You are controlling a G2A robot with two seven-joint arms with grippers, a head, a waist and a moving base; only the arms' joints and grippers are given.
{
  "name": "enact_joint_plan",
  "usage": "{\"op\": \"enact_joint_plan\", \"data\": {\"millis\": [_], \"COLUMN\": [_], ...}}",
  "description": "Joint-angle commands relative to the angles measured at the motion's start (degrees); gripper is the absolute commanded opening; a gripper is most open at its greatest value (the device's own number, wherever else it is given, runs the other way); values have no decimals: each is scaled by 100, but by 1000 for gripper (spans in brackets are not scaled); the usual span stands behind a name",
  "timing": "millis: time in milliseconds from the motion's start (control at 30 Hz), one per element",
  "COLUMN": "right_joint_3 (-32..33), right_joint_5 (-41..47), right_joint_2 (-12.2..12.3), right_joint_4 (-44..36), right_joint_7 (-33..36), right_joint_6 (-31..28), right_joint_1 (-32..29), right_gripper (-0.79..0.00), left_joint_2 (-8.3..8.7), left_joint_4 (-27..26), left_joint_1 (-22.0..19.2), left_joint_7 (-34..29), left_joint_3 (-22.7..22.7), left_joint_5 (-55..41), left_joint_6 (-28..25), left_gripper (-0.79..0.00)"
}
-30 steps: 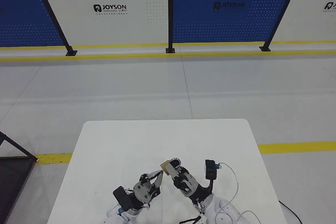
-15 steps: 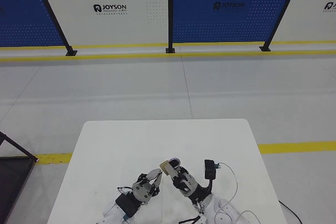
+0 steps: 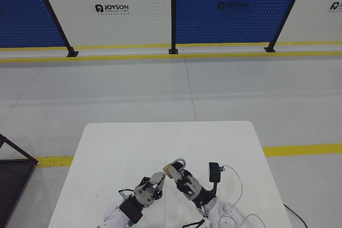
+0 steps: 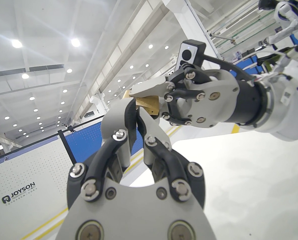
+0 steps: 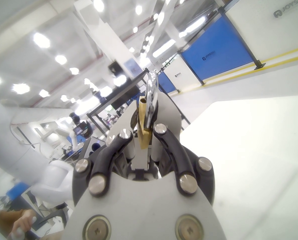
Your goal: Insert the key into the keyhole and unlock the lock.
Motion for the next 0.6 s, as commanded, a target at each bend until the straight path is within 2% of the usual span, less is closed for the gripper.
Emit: {"op": "enact_joint_plan", "data": {"millis": [0,133,233,400,567], "right_joint_3": [12,82,126,71,-457], "right_joint_5": [6,-12,28,-81,-638], "right_joint_2": [2,-3,-9,-25,-134], "right_joint_4": [3,19,87,371,971], "right_joint_7": [-10,-161,-189,406,1256], "right_joint_6": [20,202,401,1108,2005], "right_joint_1": [5,32,79,305,755], "right_gripper": [-785,-785,-785,-785,-785], "left_joint_2": [-13,15,108,324,481], "left_joint_4": [-31,-116,-290,-643,-948], "left_joint_1": [39,154,460,1131,1689], "left_joint_7": [94,140,280,444,310], "left_joint_3": [60,35,-157,-1048,-1980], "left_joint_5": [-241,-481,-518,-669,-1197], "left_joint_6": [-215,-635,-970,-967,-1188], "left_gripper": [0,0,0,0,0]}}
